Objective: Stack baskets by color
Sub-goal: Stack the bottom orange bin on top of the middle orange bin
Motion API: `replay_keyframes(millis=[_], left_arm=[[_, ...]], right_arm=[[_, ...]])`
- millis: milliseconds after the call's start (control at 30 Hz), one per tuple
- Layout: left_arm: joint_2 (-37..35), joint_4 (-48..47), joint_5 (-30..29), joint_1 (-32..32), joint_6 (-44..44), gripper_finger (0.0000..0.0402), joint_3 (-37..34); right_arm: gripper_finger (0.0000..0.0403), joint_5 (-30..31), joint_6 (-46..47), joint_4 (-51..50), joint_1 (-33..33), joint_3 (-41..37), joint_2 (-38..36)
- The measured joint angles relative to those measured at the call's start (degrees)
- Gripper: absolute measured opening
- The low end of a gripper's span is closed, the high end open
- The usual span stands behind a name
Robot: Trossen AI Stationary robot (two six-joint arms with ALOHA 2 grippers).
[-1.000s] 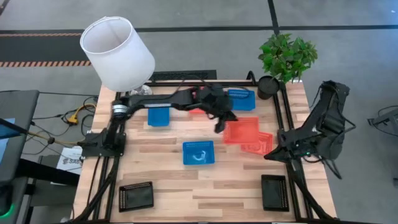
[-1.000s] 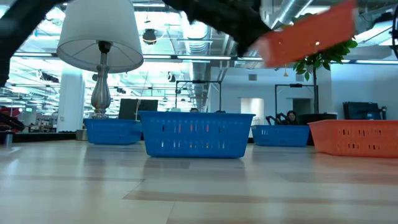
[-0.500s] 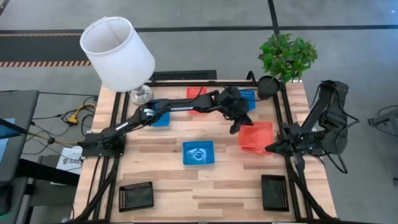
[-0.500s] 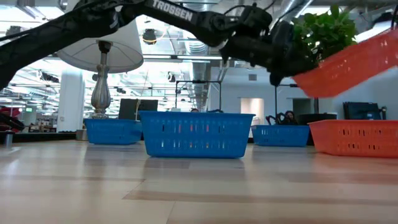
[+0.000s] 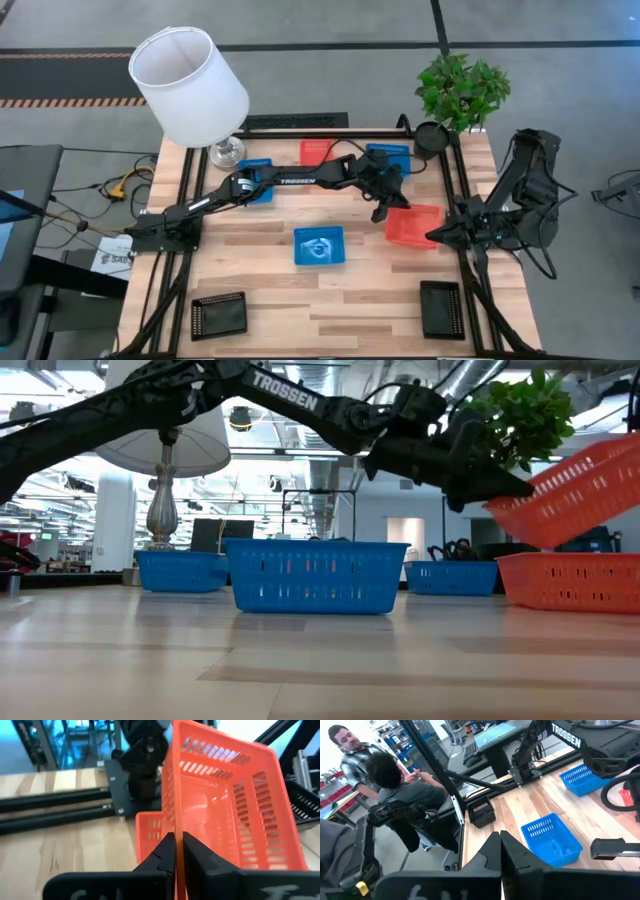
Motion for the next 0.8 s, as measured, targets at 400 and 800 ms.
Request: replay_keyframes(millis=[400, 800], left_arm=[[-0.2, -7.3, -5.7, 0.5, 0.0, 0.0, 0.1], [-0.2, -11.2, -11.2, -1.5, -13.3, 0.0, 0.1]], right_arm=[[0.0008, -0.8, 0.1, 0.0, -2.1, 0.0, 0.0], [0.0008, -2.7, -1.0, 0.0, -2.1, 0.0, 0.0]])
